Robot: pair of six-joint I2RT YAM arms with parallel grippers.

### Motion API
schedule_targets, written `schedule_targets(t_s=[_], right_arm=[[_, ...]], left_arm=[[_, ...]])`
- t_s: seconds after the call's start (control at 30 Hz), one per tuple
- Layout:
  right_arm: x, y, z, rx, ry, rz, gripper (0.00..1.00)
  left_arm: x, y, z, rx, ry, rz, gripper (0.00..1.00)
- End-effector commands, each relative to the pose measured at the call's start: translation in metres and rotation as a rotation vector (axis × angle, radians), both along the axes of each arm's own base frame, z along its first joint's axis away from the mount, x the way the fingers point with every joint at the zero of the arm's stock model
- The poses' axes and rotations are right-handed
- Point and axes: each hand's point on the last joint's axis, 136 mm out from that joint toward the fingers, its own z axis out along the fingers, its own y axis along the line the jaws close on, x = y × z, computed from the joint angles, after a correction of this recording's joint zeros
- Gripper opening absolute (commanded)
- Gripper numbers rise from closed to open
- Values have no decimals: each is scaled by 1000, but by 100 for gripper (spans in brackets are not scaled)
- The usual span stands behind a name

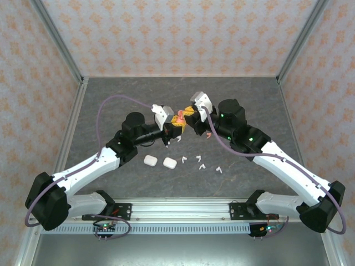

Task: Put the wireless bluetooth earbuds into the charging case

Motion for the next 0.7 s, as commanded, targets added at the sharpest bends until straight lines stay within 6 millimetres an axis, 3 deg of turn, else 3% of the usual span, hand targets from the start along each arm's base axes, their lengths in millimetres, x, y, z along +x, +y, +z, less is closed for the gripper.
schedule_targets(t_s=[0.0,0.2,0.5,0.67], right_arm=[[-5,6,-1,17,20,34,15],[-6,6,-14,-12,60,37,15],[-7,9,-12,2,68,49,16],[-12,12,-6,33,98,73,24]], left_arm=[[-2,-4,29,-50,-64,-19,0],[-2,-4,30,-51,-66,-18,0],[-1,-5,30,-51,-67,-18,0],[-2,-4,32,-52,-73,-19,0]])
